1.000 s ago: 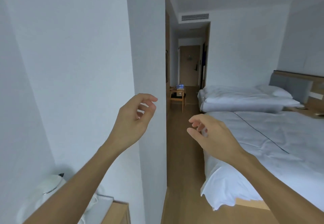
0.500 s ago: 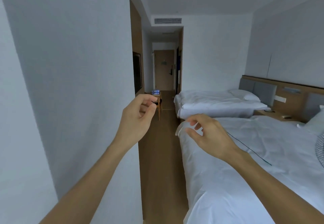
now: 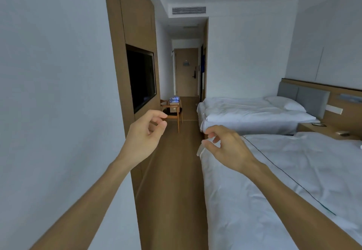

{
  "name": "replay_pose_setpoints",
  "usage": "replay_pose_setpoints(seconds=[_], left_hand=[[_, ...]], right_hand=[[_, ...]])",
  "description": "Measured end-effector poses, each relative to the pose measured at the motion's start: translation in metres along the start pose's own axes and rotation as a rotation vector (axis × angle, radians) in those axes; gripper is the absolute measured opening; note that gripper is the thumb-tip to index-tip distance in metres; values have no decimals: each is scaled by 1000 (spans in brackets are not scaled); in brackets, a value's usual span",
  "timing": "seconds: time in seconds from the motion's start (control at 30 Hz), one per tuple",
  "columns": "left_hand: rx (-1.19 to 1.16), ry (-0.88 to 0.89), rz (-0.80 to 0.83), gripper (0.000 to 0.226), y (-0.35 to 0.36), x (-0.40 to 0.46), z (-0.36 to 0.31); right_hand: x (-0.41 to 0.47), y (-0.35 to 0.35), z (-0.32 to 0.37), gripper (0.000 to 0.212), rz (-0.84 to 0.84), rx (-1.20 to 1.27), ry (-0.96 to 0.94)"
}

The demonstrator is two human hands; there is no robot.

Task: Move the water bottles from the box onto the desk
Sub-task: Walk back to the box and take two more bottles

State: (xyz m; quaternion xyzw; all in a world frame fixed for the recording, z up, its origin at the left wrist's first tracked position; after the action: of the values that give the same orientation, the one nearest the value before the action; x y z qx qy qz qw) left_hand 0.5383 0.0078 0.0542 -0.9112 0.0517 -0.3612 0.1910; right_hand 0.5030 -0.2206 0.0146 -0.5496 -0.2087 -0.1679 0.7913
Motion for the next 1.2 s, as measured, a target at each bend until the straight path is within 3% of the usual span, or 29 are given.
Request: replay_pose_setpoints(seconds=[0.27, 0.77, 1.2], left_hand=[[67, -5, -29, 22, 38, 113, 76], [94, 10, -30, 30, 114, 389, 312], [44, 56, -2, 22, 219, 610, 472]], right_hand=[[137, 62, -50, 36, 65, -38, -66], [424, 231, -146, 46, 105, -126, -72], [650, 342, -295, 42, 64, -110, 22]])
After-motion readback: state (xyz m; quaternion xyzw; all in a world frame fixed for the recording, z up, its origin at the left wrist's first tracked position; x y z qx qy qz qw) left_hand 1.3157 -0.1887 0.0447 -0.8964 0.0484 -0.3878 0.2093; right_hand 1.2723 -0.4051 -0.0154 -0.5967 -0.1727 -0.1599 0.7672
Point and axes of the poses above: each hand's wrist, its own x-axis towards the middle knuckle, its own y-axis out of the palm, z = x × y, the point moved 7 cm from there along x, towards the middle knuckle, and after that the axes turned 8 degrees about -x, right-handed, at the moved point
